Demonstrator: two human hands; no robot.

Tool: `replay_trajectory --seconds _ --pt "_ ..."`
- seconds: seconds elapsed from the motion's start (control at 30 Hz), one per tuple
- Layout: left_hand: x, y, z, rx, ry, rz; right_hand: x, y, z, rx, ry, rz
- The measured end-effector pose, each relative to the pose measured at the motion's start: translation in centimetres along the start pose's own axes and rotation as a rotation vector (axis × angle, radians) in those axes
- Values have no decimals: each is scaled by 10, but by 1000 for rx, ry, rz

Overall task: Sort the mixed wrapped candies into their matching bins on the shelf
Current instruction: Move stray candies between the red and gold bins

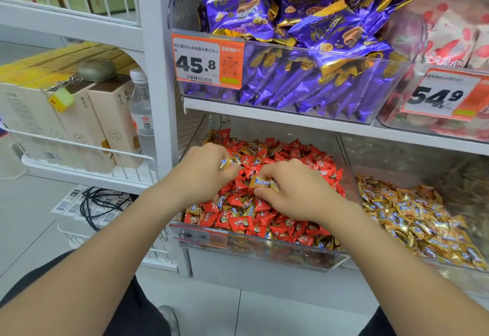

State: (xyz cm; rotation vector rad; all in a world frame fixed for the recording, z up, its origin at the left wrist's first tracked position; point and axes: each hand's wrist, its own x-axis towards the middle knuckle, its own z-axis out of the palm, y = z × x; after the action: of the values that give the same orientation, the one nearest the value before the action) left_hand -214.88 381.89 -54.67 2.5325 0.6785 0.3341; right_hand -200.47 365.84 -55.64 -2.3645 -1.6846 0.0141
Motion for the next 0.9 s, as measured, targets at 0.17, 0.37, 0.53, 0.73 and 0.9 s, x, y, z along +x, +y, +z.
replay_trajectory --seconds 0.17,0.37,0.53,0.73,0.9 --pt "1 6 7 -29 -169 112 -10 5 -17 412 36 197" --pt "2 11 29 273 -289 112 -37 14 -30 578 1 291" --pt "6 20 43 474 -226 102 -50 17 -31 471 0 281" --pt "0 32 40 320 -17 145 -52 30 -26 608 27 307" --pt "-20 73 25 -394 -54 151 -62 27 -32 694 131 329"
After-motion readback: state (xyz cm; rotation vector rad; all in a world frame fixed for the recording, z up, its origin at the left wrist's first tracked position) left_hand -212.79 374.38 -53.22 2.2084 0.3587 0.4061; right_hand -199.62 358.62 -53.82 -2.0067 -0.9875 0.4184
